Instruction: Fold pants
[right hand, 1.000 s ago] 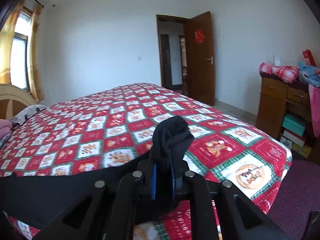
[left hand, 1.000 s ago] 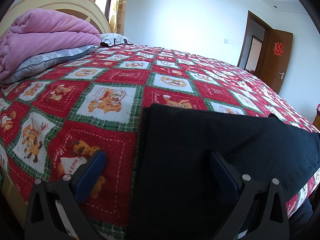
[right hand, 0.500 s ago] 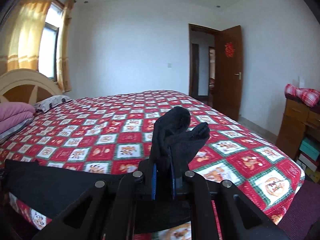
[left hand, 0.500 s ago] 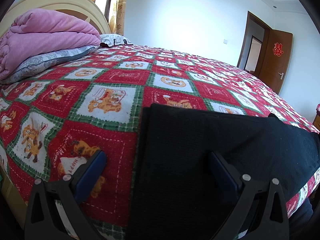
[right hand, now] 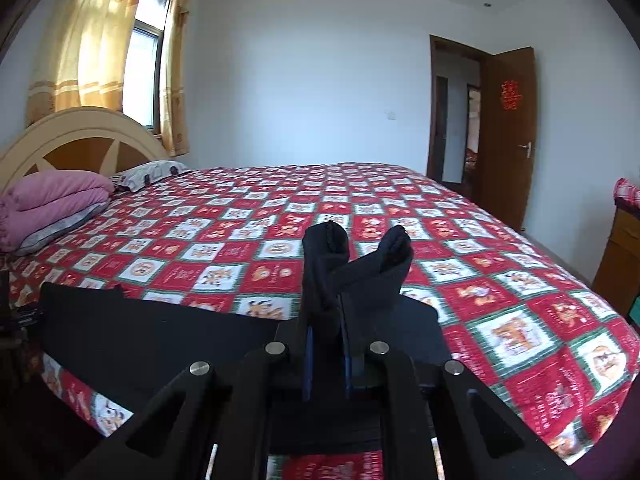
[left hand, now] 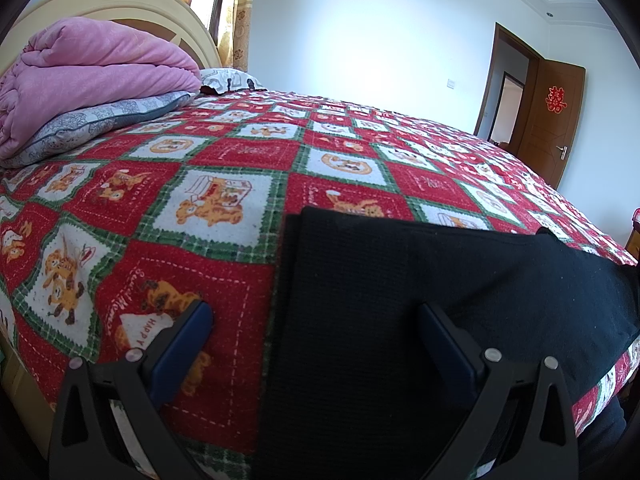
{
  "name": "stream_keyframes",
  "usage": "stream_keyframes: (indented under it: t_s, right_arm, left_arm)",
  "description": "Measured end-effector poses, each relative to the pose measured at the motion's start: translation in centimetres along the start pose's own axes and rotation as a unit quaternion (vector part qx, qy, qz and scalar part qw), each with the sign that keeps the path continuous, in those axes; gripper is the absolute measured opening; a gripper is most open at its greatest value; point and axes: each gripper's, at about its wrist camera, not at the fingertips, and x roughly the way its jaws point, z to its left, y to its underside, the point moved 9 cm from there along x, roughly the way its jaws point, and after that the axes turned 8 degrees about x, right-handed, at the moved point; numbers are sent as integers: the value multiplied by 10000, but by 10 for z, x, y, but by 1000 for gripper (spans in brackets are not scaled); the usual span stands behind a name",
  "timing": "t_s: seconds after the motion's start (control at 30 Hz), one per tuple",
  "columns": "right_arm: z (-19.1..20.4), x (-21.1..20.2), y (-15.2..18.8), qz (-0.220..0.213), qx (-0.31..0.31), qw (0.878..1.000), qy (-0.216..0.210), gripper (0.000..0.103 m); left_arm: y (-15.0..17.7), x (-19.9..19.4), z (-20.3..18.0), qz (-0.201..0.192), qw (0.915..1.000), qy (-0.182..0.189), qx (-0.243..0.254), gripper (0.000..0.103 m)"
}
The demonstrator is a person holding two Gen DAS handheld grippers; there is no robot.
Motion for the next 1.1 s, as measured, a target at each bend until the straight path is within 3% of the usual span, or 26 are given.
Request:
stream_keyframes:
  t_s: [0.57, 1.1]
  right_arm:
    - [97, 30, 36, 448, -561, 9954, -634, 11]
    - [171, 52, 86, 844, -1566, 9793, -968, 11]
  left_arm:
    - [1, -1, 0, -10, 10000, 2, -2, 103]
    - [1, -1, 0, -28, 10000, 0, -5, 103]
